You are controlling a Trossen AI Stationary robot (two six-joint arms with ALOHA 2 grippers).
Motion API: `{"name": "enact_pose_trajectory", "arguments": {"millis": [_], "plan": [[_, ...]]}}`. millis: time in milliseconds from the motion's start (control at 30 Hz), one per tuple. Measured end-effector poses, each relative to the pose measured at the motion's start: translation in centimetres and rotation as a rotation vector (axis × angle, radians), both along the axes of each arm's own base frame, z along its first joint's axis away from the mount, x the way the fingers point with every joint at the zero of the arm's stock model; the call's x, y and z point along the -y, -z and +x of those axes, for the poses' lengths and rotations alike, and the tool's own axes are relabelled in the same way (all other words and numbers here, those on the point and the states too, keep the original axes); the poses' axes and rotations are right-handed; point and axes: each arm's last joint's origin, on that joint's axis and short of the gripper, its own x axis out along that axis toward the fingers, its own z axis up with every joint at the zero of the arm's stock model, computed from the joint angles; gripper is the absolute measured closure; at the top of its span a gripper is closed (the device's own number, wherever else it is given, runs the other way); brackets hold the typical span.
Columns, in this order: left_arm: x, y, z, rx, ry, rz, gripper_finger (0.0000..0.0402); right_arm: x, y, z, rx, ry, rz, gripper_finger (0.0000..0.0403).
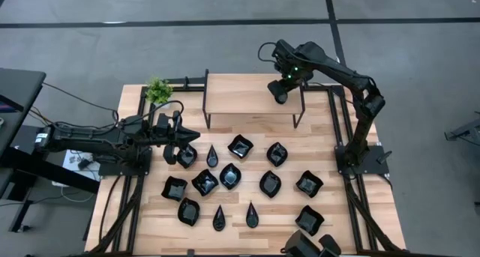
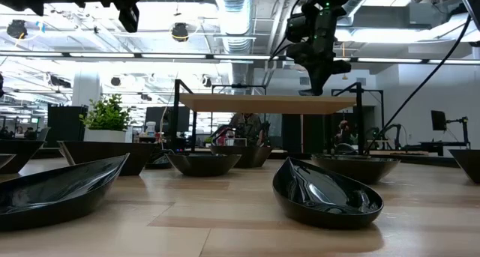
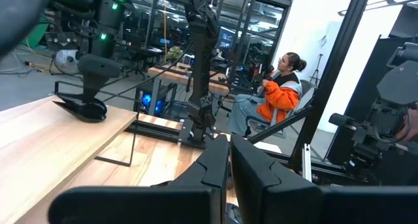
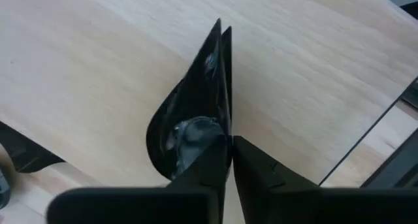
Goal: Pick & Place Mini shaped plates
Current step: Stack the black drop shaped plate on top of the black drop shaped plate on the shelf
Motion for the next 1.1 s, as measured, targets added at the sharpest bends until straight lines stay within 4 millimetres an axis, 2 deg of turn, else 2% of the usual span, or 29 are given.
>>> {"name": "enact_pose_trajectory", "arguments": {"millis": [233, 467, 533, 633, 767, 900, 1100], "plan": [[0.0, 0.0, 0.0, 0.000, 0.000, 0.000, 0.0382, 0.0, 0.0, 0.0, 0.003, -0.002, -0.003, 0.0356], [0.0, 0.0, 0.0, 0.000, 0.000, 0.000, 0.0382, 0.0, -0.2, 0.0, 0.004, -0.007, -0.006, 0.0352], [0.0, 0.0, 0.0, 0.000, 0.000, 0.000, 0.0382, -0.1, -1.0, -0.1, 0.025, -0.015, -0.027, 0.0351], [0.0, 0.0, 0.0, 0.000, 0.000, -0.001, 0.0382, -1.0, -3.2, -0.3, 0.083, -0.033, -0.101, 0.0351], [0.0, 0.0, 0.0, -0.003, 0.003, -0.022, 0.0382, -3.7, -6.5, -0.4, 0.202, -0.083, -0.235, 0.0351], [0.0, 0.4, 0.0, -0.044, 0.001, -0.018, 0.0382, -7.9, -9.5, -0.4, 0.328, -0.179, -0.331, 0.0351], [-0.2, 2.7, -0.1, -0.272, -0.088, -0.039, 0.0382, -14.6, -10.9, 0.8, 0.427, -0.340, -0.285, 0.0351]]}}
